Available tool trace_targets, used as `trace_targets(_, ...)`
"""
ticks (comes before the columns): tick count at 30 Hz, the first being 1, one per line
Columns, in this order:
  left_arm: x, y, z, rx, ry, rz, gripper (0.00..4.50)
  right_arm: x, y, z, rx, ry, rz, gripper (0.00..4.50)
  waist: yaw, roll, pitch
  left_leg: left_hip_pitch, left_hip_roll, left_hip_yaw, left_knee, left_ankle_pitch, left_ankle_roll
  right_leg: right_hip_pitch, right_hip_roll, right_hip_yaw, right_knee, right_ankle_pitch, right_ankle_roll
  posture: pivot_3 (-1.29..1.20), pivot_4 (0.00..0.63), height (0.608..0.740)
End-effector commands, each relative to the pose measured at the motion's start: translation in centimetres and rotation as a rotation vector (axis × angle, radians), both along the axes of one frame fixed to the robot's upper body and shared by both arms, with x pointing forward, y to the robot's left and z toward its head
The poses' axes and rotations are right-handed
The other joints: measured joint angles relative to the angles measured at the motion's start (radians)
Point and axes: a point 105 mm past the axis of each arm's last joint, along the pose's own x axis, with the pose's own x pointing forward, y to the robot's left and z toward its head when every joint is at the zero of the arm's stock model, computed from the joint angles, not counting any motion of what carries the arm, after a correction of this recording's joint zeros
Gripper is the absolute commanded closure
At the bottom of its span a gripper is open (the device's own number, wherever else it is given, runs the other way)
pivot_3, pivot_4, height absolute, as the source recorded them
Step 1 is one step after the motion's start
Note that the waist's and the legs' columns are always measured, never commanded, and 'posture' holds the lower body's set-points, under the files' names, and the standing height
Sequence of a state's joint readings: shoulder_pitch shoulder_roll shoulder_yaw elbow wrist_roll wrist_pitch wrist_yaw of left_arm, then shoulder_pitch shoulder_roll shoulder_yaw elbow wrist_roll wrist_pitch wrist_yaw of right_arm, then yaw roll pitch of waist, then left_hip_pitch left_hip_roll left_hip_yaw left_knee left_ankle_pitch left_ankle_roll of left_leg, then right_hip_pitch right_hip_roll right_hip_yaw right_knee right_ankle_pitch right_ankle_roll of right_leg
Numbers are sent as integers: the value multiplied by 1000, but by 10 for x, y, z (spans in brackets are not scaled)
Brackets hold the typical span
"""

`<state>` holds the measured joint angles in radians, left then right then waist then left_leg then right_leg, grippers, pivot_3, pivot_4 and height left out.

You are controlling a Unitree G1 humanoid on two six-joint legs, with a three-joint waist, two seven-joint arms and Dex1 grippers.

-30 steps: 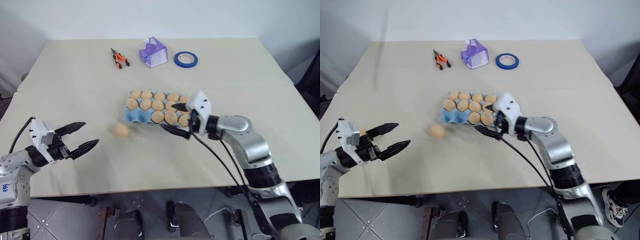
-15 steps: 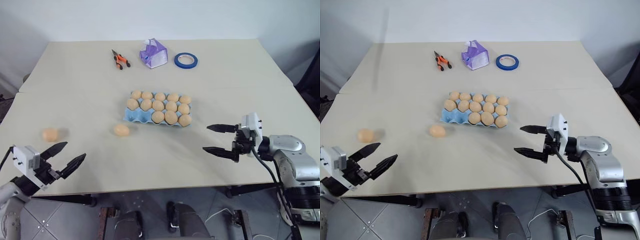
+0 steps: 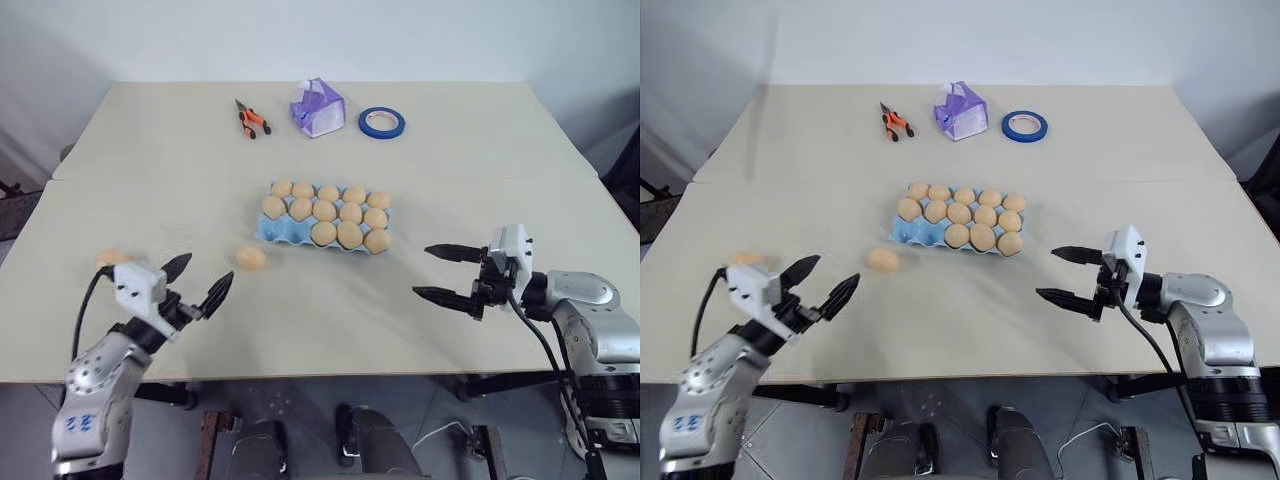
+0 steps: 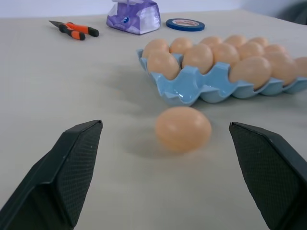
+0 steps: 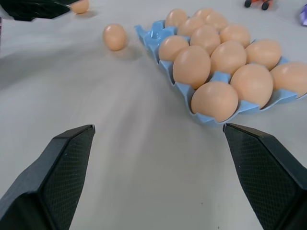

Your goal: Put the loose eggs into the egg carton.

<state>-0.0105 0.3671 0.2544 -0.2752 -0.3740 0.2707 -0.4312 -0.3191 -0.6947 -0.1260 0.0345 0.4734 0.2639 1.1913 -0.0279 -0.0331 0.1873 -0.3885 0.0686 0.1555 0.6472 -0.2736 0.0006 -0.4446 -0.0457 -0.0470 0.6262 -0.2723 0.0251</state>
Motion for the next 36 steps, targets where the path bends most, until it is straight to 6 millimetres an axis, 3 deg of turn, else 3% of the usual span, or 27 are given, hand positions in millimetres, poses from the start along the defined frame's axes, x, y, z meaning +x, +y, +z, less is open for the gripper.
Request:
trace_targets(1, 16, -8, -5, 52, -2, 3, 0, -5, 5, 9, 17, -39, 2, 18, 0, 0, 0, 0, 0, 0, 0, 1, 3, 0, 0, 0, 0, 0, 0, 0, 150, 740)
trace_targets(11, 50, -25, -17, 113, 38, -65, 0, -9, 6, 9, 25, -42, -23, 18, 3, 0, 0, 0, 0, 0, 0, 1, 3, 0, 0, -1, 1, 0, 0, 0, 150, 740)
trace_targets(17, 60, -39, -28, 120, 88, -156, 0, -7, 6, 9, 25, -50, -39, 18, 3, 0, 0, 0, 0, 0, 0, 2, 3, 0, 0, -1, 1, 0, 0, 0, 150, 740)
trace_targets(25, 65, -38, -27, 134, 102, -161, 2417, -7, 3, 9, 23, -54, -60, 0, 3, 0, 0, 1, -1, 0, 1, 2, 4, 0, -1, -1, 2, 1, 1, 0, 150, 740)
trace_targets(30, 58, -43, -19, 138, 55, -201, 2539, -6, 2, 9, 23, -56, -70, 0, 1, 0, 0, 1, -1, 0, 1, 2, 4, 0, -1, -1, 2, 1, 1, 0, 150, 740)
trace_targets(36, 27, -72, 21, 19, -38, -393, 2539, -6, 1, 10, 24, -60, -80, 0, 1, 0, 0, 0, 0, 0, 0, 2, 3, 0, -1, -1, 1, 1, 1, 0, 150, 740)
